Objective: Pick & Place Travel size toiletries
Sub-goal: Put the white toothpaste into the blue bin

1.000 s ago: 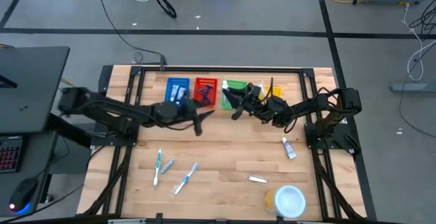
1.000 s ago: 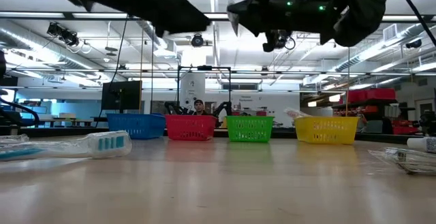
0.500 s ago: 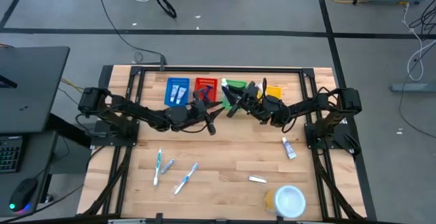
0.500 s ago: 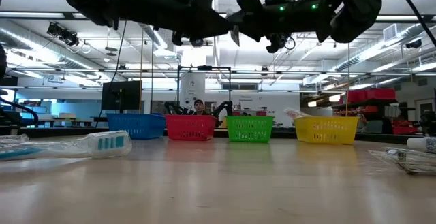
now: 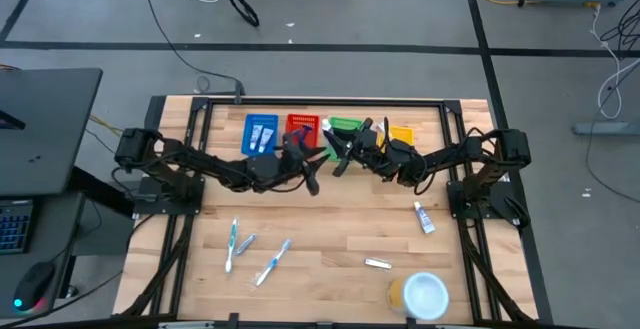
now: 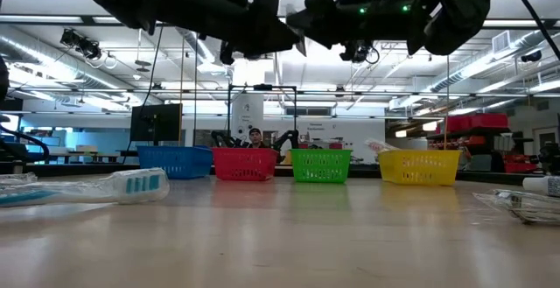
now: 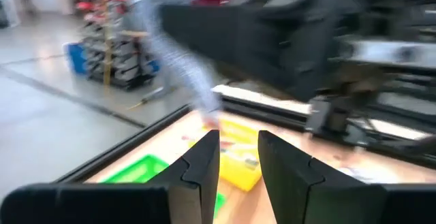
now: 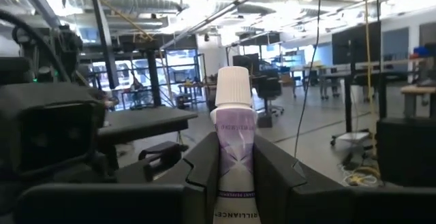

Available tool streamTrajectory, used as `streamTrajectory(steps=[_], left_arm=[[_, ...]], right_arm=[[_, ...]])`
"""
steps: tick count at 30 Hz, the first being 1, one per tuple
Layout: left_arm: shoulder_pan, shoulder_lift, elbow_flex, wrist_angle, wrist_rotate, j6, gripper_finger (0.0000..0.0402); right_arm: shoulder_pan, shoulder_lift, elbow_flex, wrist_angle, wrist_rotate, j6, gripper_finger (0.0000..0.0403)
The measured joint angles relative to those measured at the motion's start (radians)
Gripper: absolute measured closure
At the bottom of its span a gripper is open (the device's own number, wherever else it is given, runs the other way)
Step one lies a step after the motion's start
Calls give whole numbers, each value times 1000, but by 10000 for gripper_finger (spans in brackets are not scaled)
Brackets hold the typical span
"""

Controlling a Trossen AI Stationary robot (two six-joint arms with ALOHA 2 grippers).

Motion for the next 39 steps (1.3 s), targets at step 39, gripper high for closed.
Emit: streamTrajectory(steps=[39], left_arm=[[7, -1, -1, 16, -11, -38, 292]], right_arm=[[14, -1, 1, -9, -159, -54, 326]])
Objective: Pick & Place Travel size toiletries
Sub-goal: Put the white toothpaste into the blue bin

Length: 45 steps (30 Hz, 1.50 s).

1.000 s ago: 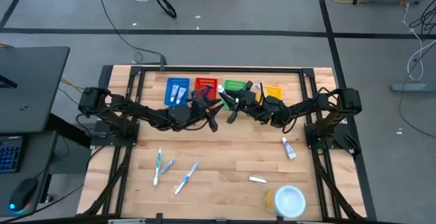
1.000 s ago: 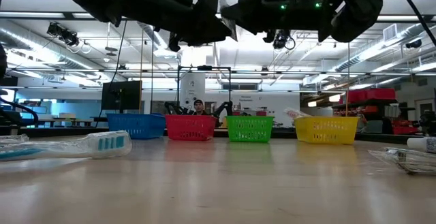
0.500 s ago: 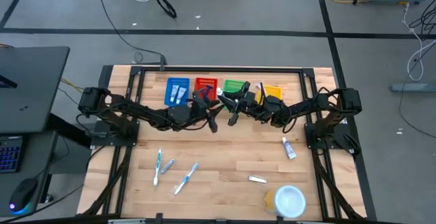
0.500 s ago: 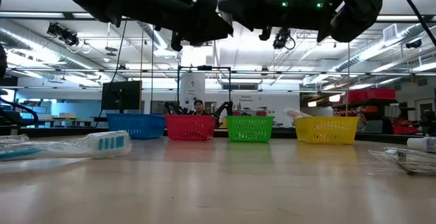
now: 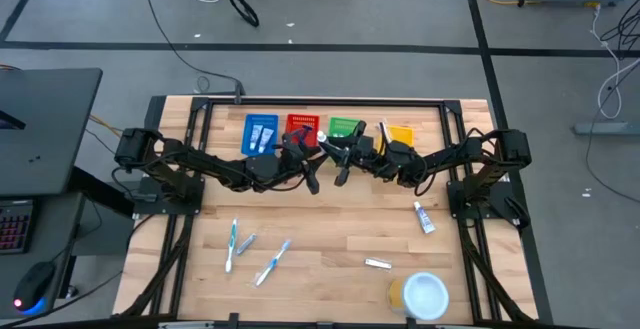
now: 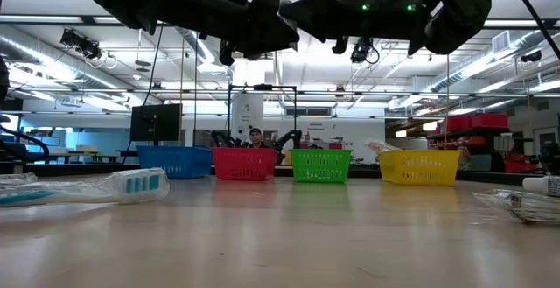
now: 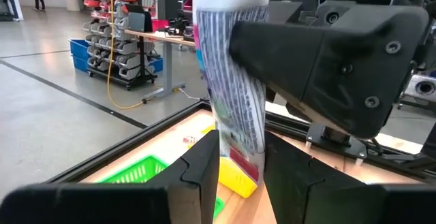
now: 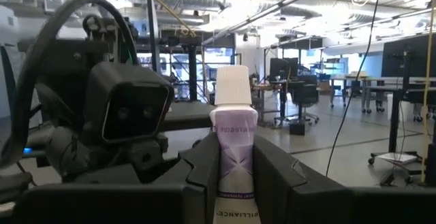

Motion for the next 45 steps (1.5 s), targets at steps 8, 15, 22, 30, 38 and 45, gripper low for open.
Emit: streamTrajectory(steps=[8, 15, 22, 30, 38, 45], left_arm=[[0, 0, 0, -18, -1, 12, 337], [0, 0, -1, -19, -9, 43, 380], [0, 0, -1, -22, -9, 43, 394], [0, 0, -2, -55, -16, 42, 395], [0, -22, -1, -130, -93, 100, 395], [33, -176, -1, -445, -119, 56, 396]], right_arm=[[4, 0, 0, 12, 3, 26, 326], [4, 0, 0, 7, 3, 27, 326], [4, 0, 0, -9, 7, 33, 326], [1, -2, 2, -73, 23, 31, 299], [-11, -19, 0, -191, 73, 32, 245], [-15, -143, 0, -553, 161, 204, 235]])
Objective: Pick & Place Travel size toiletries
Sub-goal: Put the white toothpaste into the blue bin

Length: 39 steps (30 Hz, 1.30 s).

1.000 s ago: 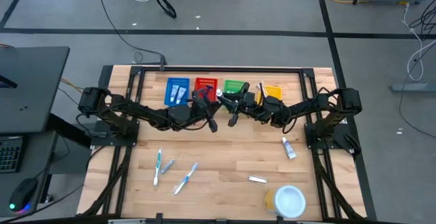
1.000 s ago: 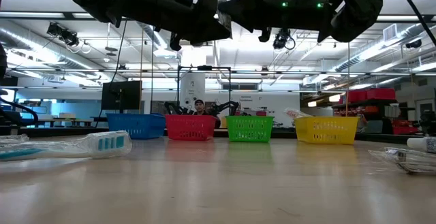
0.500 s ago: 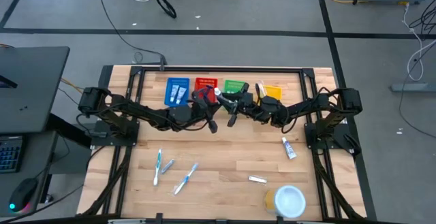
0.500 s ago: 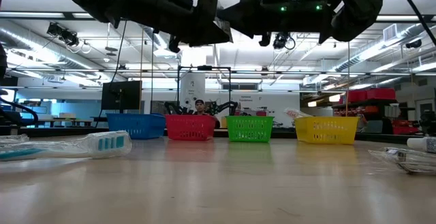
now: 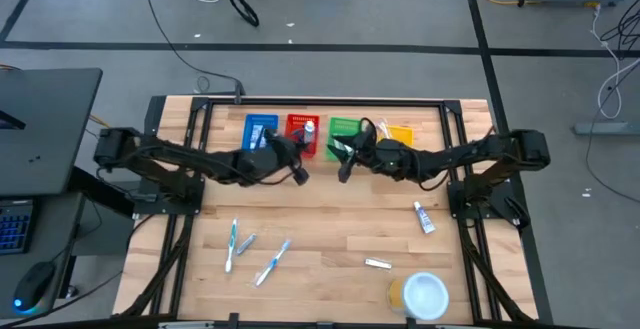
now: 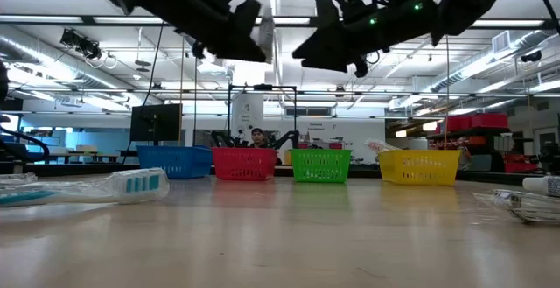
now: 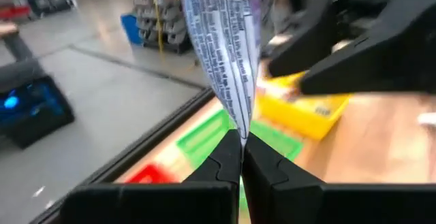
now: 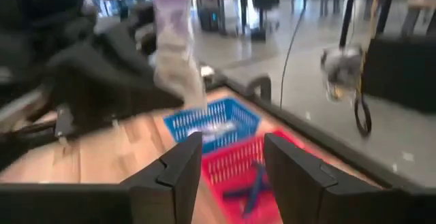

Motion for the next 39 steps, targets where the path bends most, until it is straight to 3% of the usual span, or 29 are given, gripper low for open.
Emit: streamTrajectory(steps=[8, 14, 21, 29, 39], left_arm=[[131, -180, 1, -568, 21, -266, 396], [297, -184, 1, -876, 172, -381, 397], [447, -99, 0, -912, 392, -349, 396], [533, 52, 0, -913, 504, -310, 392], [557, 93, 0, -907, 505, -286, 373]], right_arm=[[4, -60, 0, -262, -40, 107, 235], [4, -59, 0, -334, -197, 119, 235], [5, -59, 0, -336, -272, 119, 235], [5, -59, 0, -358, -273, 119, 235], [5, -59, 0, -357, -273, 115, 235]])
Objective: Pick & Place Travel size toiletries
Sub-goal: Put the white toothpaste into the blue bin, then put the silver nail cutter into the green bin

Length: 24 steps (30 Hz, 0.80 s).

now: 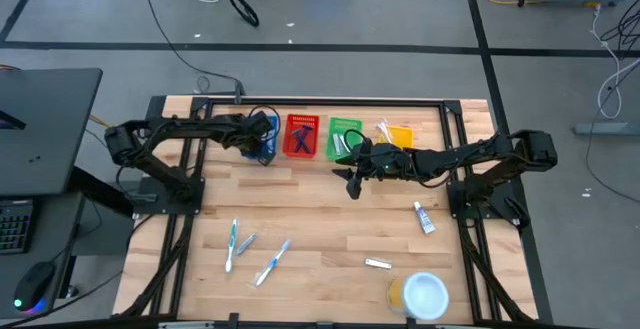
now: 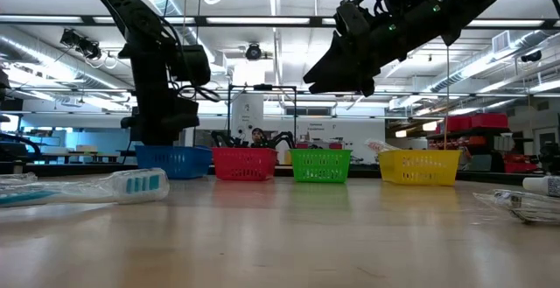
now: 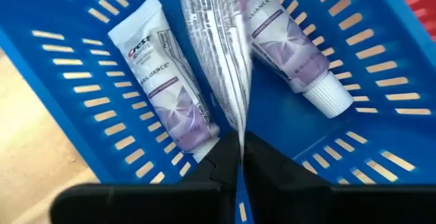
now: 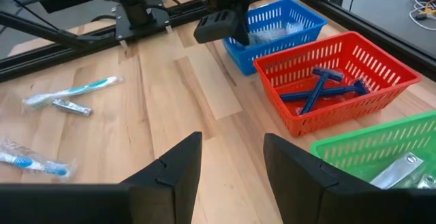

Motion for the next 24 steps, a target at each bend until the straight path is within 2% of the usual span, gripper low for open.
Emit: streamTrajectory(steps=[16, 24], left_arm=[[0, -4, 30, -37, -52, 64, 294], [-36, -113, 78, -101, -53, 71, 286]], right_arm=[[-1, 0, 0, 17, 0, 0, 235], [-1, 6, 0, 8, 0, 0, 235]])
